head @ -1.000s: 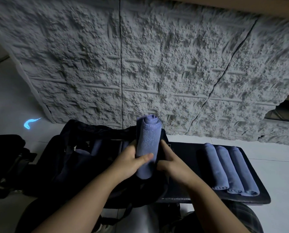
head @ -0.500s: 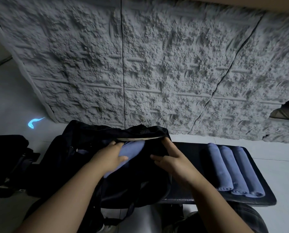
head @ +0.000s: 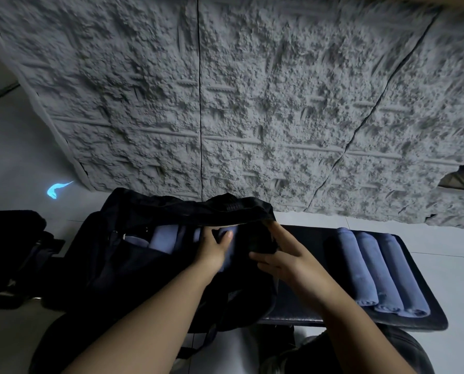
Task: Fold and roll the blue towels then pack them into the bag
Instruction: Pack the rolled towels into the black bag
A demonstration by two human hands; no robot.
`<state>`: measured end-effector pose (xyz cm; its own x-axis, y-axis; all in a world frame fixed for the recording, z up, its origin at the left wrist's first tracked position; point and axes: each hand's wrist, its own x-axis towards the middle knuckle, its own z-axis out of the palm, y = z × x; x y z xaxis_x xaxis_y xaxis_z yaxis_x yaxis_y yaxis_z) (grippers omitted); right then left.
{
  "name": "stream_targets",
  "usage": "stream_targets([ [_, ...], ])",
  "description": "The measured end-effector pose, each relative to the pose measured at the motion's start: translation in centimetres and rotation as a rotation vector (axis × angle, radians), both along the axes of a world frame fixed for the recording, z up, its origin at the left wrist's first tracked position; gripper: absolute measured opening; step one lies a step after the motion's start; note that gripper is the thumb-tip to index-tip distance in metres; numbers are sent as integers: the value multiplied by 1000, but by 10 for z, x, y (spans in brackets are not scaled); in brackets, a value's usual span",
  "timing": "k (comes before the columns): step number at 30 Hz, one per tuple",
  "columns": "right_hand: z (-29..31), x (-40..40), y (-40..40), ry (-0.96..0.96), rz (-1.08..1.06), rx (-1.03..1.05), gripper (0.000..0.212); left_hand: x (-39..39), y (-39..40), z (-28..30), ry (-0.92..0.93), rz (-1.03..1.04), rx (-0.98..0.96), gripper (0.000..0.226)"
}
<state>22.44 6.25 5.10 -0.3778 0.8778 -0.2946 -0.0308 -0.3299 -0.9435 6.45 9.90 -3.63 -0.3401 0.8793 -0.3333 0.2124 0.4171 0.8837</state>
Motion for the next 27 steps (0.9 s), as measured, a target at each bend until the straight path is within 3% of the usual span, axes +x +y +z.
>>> stream_targets([
  [2,-2,2,0,-17,-2,-9,94,2,-6,-4,104,-71,-17,44],
  [9,-9,0,4,-34,-35,-38,100,-7,-16,-5,136,-309,-79,40],
  [11,-12,0,6,-46,-46,-44,100,-5,-19,-2,312,-427,-61,45],
  [13,-15,4,6,-41,-72,-64,89,-5,-22,4,609,-514,-67,53],
  [15,-16,10,7,-15,-102,-78,64,-8,-26,9,832,-551,39,54],
  [17,-18,19,8,-15,-149,-78,41,-8,-30,16,844,-608,218,46],
  [19,-20,28,9,-17,-282,-94,30,-5,-37,21,819,-708,318,40],
  [21,-24,44,12,-156,-476,-53,26,0,-44,25,835,-766,319,42],
  [25,-49,96,20,-756,-631,146,16,4,-49,28,849,-860,181,47],
  [27,-65,125,25,-1040,-631,100,32,4,-47,31,839,-903,135,47],
])
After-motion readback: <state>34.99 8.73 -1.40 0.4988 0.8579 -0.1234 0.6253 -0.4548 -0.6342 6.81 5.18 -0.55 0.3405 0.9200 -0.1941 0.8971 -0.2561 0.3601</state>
